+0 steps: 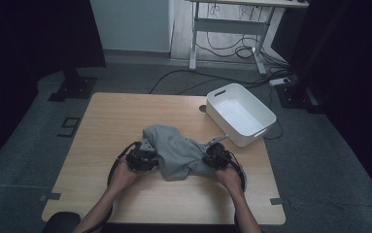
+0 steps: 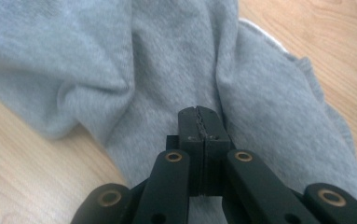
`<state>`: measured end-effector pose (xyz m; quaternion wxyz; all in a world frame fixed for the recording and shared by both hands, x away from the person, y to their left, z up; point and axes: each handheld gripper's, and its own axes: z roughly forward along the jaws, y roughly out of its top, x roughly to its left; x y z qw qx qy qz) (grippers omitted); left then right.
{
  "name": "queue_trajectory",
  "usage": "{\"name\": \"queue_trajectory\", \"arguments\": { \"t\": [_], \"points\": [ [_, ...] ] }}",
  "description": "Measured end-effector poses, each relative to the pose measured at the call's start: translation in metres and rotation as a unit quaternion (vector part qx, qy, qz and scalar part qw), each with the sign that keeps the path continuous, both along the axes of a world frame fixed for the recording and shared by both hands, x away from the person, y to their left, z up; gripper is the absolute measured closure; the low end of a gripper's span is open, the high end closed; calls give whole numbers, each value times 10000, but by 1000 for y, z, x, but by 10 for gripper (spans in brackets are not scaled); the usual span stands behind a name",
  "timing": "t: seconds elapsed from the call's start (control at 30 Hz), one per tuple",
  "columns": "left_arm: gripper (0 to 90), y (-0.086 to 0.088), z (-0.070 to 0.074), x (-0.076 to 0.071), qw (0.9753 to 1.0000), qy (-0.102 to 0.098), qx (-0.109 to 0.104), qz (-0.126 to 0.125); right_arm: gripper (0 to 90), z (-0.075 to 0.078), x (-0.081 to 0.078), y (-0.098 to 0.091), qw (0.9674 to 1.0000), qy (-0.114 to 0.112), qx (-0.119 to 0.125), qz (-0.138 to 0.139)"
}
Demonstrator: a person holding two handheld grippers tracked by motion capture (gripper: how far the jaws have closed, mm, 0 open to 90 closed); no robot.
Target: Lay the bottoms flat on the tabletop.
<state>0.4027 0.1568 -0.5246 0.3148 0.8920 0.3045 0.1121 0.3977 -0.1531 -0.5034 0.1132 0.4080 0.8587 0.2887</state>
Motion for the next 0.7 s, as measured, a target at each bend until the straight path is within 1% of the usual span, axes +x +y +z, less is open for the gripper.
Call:
{"name": "queue_trajectory", "arguments": {
  "t": [0.03,0.07,0.1,0.13,0.17,0.2,0.23,0.27,0.3,0.33,0.37,0.4,0.43,0.47,0.5,0.53,0.57,0.63,0.67,0.7],
  "points": [
    [744,1,3,0,10000,-60,47,-22,888,0,0,-1,10000,9,2,9],
    [829,2,7,0,9996,-214,157,16,874,0,-1,-2,10000,25,17,14],
    [842,6,13,1,9993,-322,153,112,853,0,-1,-4,10000,29,8,22],
    [844,11,17,4,9990,-365,69,233,820,0,-2,-5,10000,34,9,27],
    [841,15,20,6,9986,-398,42,335,803,1,-2,-7,10000,52,41,23],
    [826,20,23,10,9982,-404,40,440,787,2,-3,-8,10000,57,63,35],
    [793,26,27,12,9975,-440,43,549,747,3,-4,-9,9999,60,114,38],
    [680,30,30,12,9973,-451,-37,583,694,4,-6,-10,9999,44,121,57],
    [611,33,33,12,9975,-406,-180,551,668,6,-8,-10,9999,48,124,76],
    [567,36,36,10,9975,-337,-431,455,643,7,-10,-10,9998,37,134,106],
    [544,37,39,7,9969,-341,-615,344,617,9,-11,-10,9997,24,189,137],
    [506,35,40,6,9970,-304,-671,253,579,10,-12,-9,9994,31,276,182],
    [477,31,40,6,9973,-176,-708,111,557,11,-12,-7,9993,39,300,203],
    [448,23,38,6,9979,-138,-640,2,532,13,-12,-3,9992,14,298,257],
    [430,18,36,6,9983,-144,-558,-49,514,14,-12,3,9991,-17,287,325],
    [430,10,32,7,9988,-126,-456,-139,494,15,-12,8,9989,-34,285,363],
    [447,1,27,8,9990,-96,-364,-246,481,15,-12,14,9987,-56,280,420],
    [604,-9,22,9,9991,-127,-204,-339,460,17,-12,28,9980,-82,264,564],
    [747,-13,21,9,9991,-99,-174,-371,444,18,-12,34,9977,-120,252,616],
    [852,-17,23,8,9987,-97,-245,-432,430,19,-12,39,9974,-147,270,651]
  ]
}}
